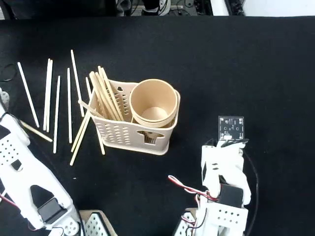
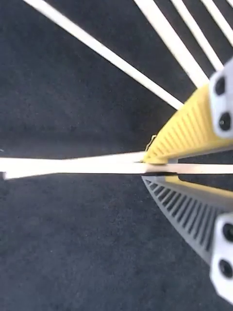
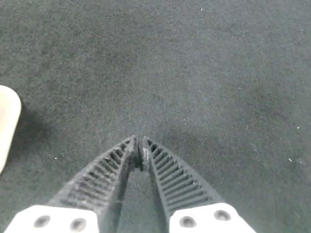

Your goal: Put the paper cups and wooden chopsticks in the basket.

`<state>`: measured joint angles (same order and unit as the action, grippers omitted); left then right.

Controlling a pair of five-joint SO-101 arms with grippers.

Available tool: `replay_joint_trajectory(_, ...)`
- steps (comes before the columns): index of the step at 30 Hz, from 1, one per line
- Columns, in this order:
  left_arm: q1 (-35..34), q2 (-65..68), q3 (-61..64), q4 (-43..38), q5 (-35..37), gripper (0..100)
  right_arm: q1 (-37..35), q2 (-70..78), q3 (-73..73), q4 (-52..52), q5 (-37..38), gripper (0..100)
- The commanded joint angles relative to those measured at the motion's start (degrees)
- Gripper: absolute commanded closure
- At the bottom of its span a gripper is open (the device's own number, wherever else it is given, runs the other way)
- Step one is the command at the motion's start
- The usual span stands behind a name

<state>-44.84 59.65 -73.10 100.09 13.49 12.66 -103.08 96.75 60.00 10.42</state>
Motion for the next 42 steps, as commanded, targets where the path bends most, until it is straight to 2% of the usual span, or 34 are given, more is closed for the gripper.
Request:
replay_joint_trajectory(1, -0.5, -1.1, -3.3, 1.0, 0.6, 97, -0.3, -3.9, -0.2, 0.4, -0.4, 98.4)
replay_joint_trajectory(11, 0.5, -0.2, -0.1, 0.6, 0.7, 97, -0.3, -3.9, -0.2, 0.4, -0.4, 98.4)
replay_joint_trajectory(23, 0.5, 10.8, -0.7, -3.3, 0.7, 97, -0.3, -3.9, -0.2, 0.4, -0.4, 98.4)
replay_joint_trajectory(29, 0.4, 6.6, -3.9, 0.9, 0.8, 97, -0.3, -3.9, -0.2, 0.4, -0.4, 98.4)
replay_joint_trajectory(34, 0.7, 4.1, -4.8, 0.6, 1.1, 97, -0.3, -3.9, -0.2, 0.4, -0.4, 98.4)
replay_joint_trajectory(42, 1.4, 3.4, -4.9, 0.7, 6.0, 97, -0.3, -3.9, -0.2, 0.4, -0.4, 98.4)
